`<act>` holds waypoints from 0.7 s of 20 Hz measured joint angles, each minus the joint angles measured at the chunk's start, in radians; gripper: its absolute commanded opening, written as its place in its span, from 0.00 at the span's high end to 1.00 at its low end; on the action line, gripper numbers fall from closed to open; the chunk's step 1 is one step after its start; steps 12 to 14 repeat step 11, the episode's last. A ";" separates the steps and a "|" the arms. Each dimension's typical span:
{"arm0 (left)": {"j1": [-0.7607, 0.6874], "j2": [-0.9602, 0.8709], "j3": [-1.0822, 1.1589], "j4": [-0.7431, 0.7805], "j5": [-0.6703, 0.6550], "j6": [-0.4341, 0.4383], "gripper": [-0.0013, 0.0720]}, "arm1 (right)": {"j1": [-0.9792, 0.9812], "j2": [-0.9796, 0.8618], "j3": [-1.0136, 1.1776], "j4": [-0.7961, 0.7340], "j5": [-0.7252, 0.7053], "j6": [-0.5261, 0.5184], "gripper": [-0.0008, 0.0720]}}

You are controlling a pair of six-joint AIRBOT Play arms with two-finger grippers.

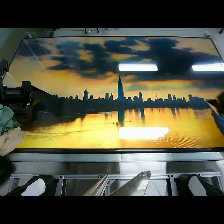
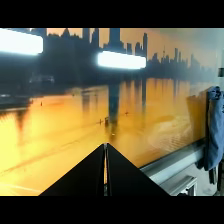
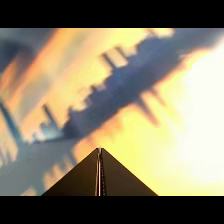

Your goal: Fold the shirts.

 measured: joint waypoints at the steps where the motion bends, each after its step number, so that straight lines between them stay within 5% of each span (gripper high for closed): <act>1: 0.000 0.000 0.000 0.000 -0.003 0.000 0.95 | 0.100 -0.017 0.000 -0.002 -0.046 0.021 0.96; 6: 0.002 0.000 0.000 -0.001 -0.006 0.002 0.95 | 0.400 -0.142 -0.001 -0.021 -0.177 0.074 0.96; 14: 0.002 0.000 0.000 -0.001 -0.006 0.002 0.95 | 0.472 -0.193 -0.001 -0.022 -0.217 0.074 0.96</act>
